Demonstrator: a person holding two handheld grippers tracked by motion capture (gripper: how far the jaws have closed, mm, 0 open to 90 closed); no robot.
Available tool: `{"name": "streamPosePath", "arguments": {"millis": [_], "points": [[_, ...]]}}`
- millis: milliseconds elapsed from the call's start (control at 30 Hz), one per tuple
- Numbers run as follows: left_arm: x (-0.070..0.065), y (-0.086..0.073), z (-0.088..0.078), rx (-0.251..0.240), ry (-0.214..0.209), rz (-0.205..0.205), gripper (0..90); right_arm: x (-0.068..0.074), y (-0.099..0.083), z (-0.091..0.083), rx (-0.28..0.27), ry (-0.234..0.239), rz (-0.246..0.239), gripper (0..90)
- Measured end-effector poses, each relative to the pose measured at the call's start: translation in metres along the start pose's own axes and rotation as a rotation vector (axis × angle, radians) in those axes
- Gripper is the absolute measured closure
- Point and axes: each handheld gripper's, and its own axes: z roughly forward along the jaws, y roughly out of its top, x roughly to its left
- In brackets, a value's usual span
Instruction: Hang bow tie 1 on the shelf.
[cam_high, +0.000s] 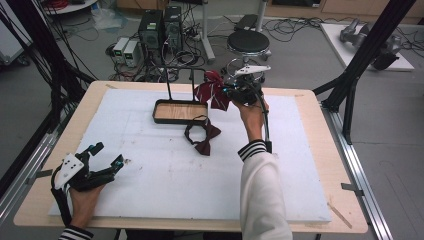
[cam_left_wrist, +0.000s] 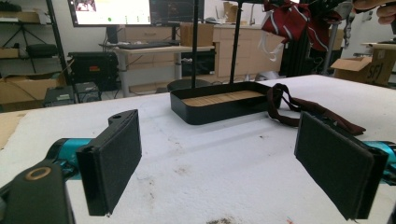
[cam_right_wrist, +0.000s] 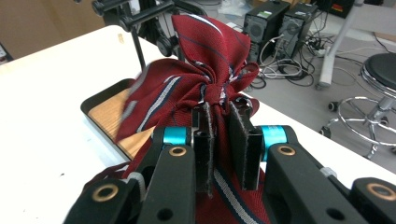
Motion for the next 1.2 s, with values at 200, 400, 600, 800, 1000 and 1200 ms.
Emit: {"name": "streamPosePath", "arguments": {"millis": [200, 400, 600, 800, 1000, 1200], "points": [[0.000, 0.000, 0.000, 0.000, -0.001, 0.000, 15.2, 0.000, -0.001, 0.005, 0.010, -0.006, 0.008, 79.9], [0.000, 0.000, 0.000, 0.000, -0.001, 0.000, 15.2, 0.000, -0.002, 0.009, 0.013, -0.010, 0.016, 79.6], [0.000, 0.000, 0.000, 0.000, -0.001, 0.000, 15.2, 0.000, -0.003, 0.013, 0.021, -0.009, 0.018, 77.4], [0.001, 0.000, 0.000, 0.002, 0.000, -0.001, 15.2, 0.000, -0.005, 0.021, 0.064, 0.009, 0.020, 52.3], [0.001, 0.000, 0.000, 0.002, 0.000, -0.001, 15.2, 0.000, -0.006, 0.022, 0.077, 0.025, 0.039, 32.3], [0.001, 0.000, 0.000, 0.002, -0.001, -0.001, 15.2, -0.002, -0.005, 0.011, 0.063, 0.033, 0.049, 25.5]]}}
